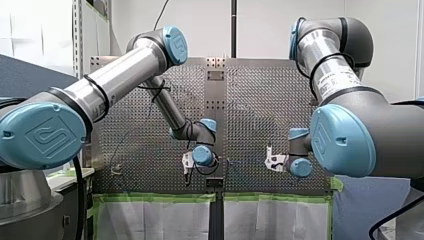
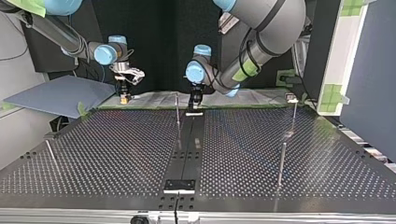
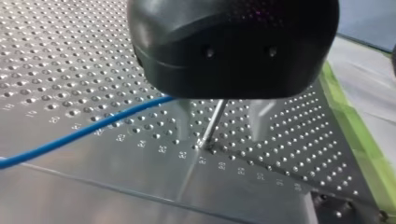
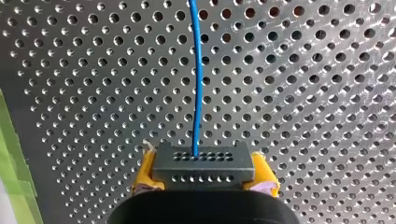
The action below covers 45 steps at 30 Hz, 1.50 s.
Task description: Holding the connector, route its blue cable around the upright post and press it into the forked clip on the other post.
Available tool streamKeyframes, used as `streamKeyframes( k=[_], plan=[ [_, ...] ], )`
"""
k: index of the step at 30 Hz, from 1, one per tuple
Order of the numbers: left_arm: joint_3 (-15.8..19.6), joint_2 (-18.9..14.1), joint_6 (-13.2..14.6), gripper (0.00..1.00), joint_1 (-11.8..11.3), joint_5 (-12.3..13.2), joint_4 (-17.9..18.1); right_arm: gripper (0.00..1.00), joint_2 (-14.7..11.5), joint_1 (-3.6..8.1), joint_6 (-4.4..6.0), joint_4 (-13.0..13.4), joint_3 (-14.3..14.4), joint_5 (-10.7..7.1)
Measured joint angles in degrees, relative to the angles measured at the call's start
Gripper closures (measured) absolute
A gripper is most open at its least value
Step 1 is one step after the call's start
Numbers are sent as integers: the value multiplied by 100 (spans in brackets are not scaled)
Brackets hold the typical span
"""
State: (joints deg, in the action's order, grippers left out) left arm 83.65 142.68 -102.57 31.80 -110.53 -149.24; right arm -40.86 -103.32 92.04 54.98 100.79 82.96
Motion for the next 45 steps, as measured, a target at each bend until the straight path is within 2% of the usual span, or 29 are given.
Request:
streamKeyframes(
  k=[1,3,13,22,31,45],
  plan=[
    [0,0,4,18,1,0,-25,100,0,0,0,1,-1,-4],
    [1,-1,22,0,6,1,-88,100,1,0,0,1,-1,-10],
    [0,-26,315,0,79,68,-449,100,2,0,0,-4,-2,-16],
    [86,-176,474,0,297,27,-692,100,2,0,-6,-20,1,-16],
    [329,-192,484,0,439,-68,-607,100,2,7,-9,-22,0,-16],
    [863,-229,477,0,708,-235,-107,100,2,9,-32,-58,-1,-16]
  ],
)
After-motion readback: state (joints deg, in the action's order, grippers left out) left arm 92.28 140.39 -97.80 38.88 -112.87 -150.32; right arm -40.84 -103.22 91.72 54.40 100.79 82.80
